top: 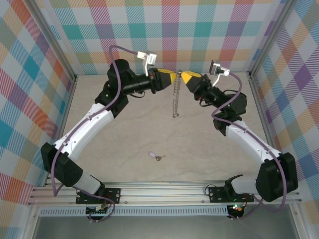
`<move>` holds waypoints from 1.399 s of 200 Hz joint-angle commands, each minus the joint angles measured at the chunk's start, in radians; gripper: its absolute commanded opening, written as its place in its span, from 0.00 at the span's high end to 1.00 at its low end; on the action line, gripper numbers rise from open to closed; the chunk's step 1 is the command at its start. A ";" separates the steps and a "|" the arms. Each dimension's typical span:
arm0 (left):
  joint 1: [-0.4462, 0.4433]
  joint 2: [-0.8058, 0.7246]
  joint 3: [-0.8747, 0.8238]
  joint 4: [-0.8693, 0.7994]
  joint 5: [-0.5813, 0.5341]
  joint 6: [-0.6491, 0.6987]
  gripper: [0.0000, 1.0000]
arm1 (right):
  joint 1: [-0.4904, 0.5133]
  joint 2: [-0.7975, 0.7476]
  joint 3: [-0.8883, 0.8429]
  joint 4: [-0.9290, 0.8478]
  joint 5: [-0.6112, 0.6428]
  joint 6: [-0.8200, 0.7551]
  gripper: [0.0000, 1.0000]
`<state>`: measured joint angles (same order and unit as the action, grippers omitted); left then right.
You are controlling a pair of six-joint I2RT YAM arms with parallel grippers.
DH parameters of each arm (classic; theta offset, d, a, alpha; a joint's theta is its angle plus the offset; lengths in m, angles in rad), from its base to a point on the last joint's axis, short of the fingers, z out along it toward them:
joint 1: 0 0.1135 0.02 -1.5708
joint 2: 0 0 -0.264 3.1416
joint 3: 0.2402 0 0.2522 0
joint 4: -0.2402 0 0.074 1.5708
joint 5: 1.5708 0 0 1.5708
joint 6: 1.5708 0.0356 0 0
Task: Put the keys on the keyring
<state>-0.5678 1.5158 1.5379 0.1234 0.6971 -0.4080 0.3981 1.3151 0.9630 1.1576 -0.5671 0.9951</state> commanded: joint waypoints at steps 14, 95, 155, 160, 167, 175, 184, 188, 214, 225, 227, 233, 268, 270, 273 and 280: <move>-0.009 -0.031 0.031 0.027 -0.002 0.011 0.69 | -0.004 0.032 0.041 0.122 0.039 0.048 1.00; 0.033 -0.085 -0.036 0.157 0.029 -0.105 0.57 | -0.004 0.042 0.037 0.113 0.051 0.051 1.00; 0.031 -0.041 -0.033 0.250 0.079 -0.201 0.65 | -0.004 0.044 0.037 0.117 0.051 0.057 1.00; 0.031 -0.040 -0.036 0.252 0.080 -0.202 0.65 | -0.004 0.044 0.037 0.117 0.052 0.059 1.00; 0.029 -0.037 -0.037 0.255 0.081 -0.203 0.65 | -0.004 0.044 0.037 0.119 0.051 0.059 1.00; 0.027 -0.034 -0.038 0.255 0.082 -0.203 0.65 | -0.004 0.044 0.037 0.120 0.051 0.060 1.00; 0.025 -0.030 -0.035 0.255 0.083 -0.203 0.66 | -0.004 0.047 0.037 0.124 0.051 0.063 1.00; 0.023 -0.028 -0.036 0.255 0.084 -0.204 0.66 | -0.004 0.047 0.037 0.126 0.053 0.065 1.00; 0.019 -0.013 -0.033 0.261 0.083 -0.206 0.67 | -0.004 0.050 0.036 0.136 0.053 0.073 1.00; 0.016 -0.009 -0.030 0.260 0.084 -0.206 0.68 | -0.004 0.051 0.036 0.137 0.054 0.074 1.00; 0.016 -0.009 -0.029 0.259 0.084 -0.206 0.68 | -0.004 0.051 0.036 0.137 0.055 0.074 1.00; 0.014 -0.006 -0.028 0.262 0.084 -0.205 0.68 | -0.004 0.052 0.036 0.139 0.055 0.074 1.00; 0.011 -0.002 -0.030 0.263 0.090 -0.201 0.70 | -0.004 0.055 0.037 0.142 0.057 0.079 1.00; 0.011 -0.002 -0.030 0.262 0.091 -0.200 0.70 | -0.004 0.055 0.036 0.142 0.057 0.079 1.00; 0.011 0.000 -0.030 0.262 0.091 -0.201 0.70 | -0.004 0.055 0.036 0.143 0.057 0.079 1.00; 0.009 0.000 -0.030 0.261 0.093 -0.200 0.71 | -0.004 0.056 0.036 0.146 0.057 0.081 1.00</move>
<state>-0.5514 1.5173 1.5085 0.3439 0.7666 -0.6098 0.3950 1.3666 0.9638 1.2194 -0.5308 1.0622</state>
